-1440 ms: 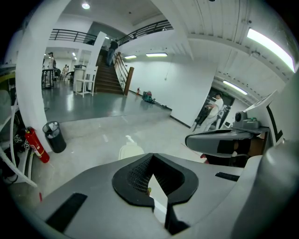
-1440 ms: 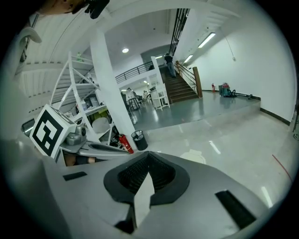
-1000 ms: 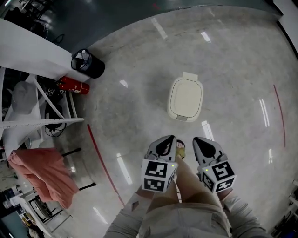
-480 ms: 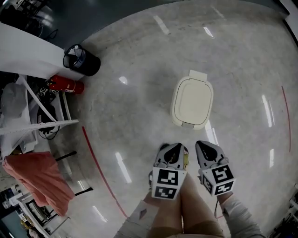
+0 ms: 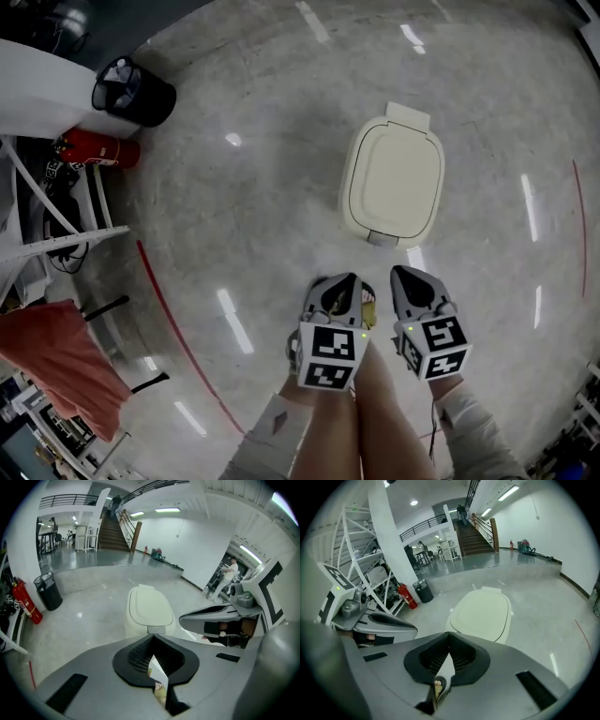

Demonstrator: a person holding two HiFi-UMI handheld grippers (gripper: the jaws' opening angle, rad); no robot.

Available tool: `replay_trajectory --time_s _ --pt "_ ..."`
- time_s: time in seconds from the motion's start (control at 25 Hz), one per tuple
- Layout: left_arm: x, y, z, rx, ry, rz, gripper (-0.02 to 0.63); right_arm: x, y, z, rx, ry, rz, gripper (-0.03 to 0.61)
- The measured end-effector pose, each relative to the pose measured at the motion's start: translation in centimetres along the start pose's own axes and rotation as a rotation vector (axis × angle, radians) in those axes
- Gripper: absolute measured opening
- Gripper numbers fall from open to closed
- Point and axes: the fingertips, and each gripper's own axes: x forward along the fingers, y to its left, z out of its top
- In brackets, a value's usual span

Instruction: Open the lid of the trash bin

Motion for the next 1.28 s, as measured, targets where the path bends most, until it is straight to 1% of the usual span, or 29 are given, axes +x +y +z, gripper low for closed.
replay_trajectory --time_s 0.32,0.64,0.8,1.0,1.16,1.28 --pt "2.6 1.9 -2.5 -0.023 0.027 0.000 0.005 3.9 -2.4 -2.8 -0.026 0.046 -0.024 -0.004" --pt "3.9 2.2 -3.8 -0.034 0.049 -0.003 0.005 6.7 -4.1 -4.4 0.000 0.082 -0.053 -0.003" --pt "4.1 2.0 -3.8 -0.020 0.057 -0.014 0.005 7.5 -4.7 -4.5 0.002 0.099 -0.074 -0.003" --pt "4.3 1.9 -3.3 -0.023 0.054 -0.025 0.005 7.9 -4.8 -4.8 0.007 0.103 -0.084 -0.003" --pt "4.4 2.2 -3.1 -0.024 0.055 -0.025 0.005 7.9 -4.6 -5.1 -0.020 0.093 -0.110 -0.003" --pt "4.5 2.5 -2.9 -0.033 0.056 -0.021 0.005 8.0 -4.7 -5.1 0.011 0.091 -0.121 -0.003"
